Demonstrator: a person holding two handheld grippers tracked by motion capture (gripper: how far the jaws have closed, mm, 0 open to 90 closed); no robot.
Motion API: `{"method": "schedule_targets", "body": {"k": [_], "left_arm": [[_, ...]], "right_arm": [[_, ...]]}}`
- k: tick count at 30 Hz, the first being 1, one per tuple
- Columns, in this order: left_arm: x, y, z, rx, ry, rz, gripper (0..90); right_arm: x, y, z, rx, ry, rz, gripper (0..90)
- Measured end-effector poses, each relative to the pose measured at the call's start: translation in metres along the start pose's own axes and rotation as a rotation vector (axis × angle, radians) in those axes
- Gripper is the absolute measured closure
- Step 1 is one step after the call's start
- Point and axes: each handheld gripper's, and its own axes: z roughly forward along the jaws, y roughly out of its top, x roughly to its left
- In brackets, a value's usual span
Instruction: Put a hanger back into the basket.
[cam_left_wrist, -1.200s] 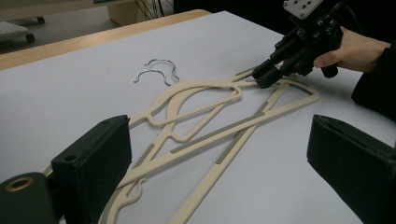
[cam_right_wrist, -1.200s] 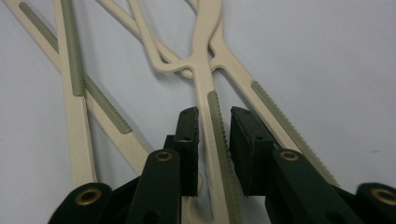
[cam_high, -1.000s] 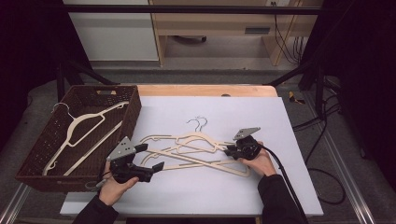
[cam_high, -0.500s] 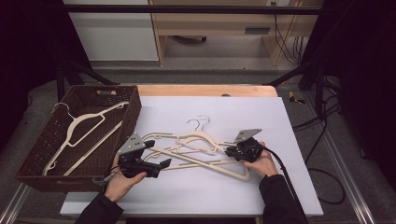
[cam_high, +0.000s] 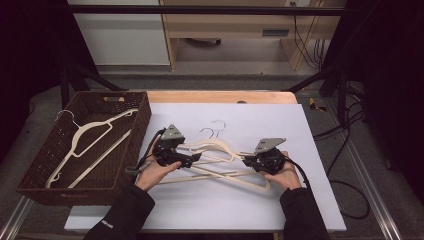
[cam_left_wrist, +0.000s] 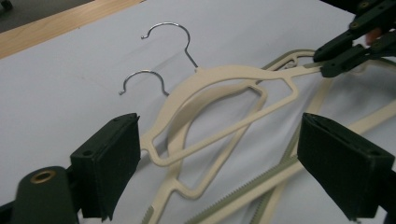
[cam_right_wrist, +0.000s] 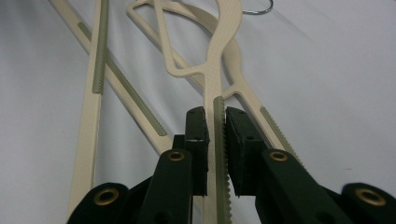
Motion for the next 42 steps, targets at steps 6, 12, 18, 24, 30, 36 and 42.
{"method": "schedule_targets", "body": {"k": [6, 12, 18, 24, 30, 36, 42], "left_arm": [[0.012, 0.006, 0.019, 0.021, 0.004, -0.003, 17.0], [0.021, 0.007, 0.035, 0.055, 0.044, -0.005, 19.8], [0.024, 0.006, 0.052, 0.099, 0.075, 0.027, 30.4], [0.024, -0.001, 0.068, 0.145, 0.068, 0.072, 46.6], [0.023, -0.001, 0.068, 0.155, 0.059, 0.081, 65.2], [0.014, 0.002, 0.057, 0.169, 0.091, 0.164, 68.7], [0.000, 0.007, 0.036, 0.173, 0.104, 0.252, 70.4]], "right_arm": [[0.005, 0.006, -0.007, -0.022, 0.005, -0.014, 80.0], [0.011, 0.012, -0.012, -0.028, 0.001, -0.041, 80.0], [0.014, 0.016, -0.016, -0.038, 0.005, -0.052, 80.0], [0.015, 0.015, -0.016, -0.038, 0.014, -0.058, 80.0], [0.015, 0.015, -0.017, -0.039, 0.016, -0.064, 80.0], [0.014, 0.014, -0.016, -0.041, 0.032, -0.050, 79.9], [0.014, 0.009, -0.013, -0.014, 0.017, -0.016, 78.9]]}}
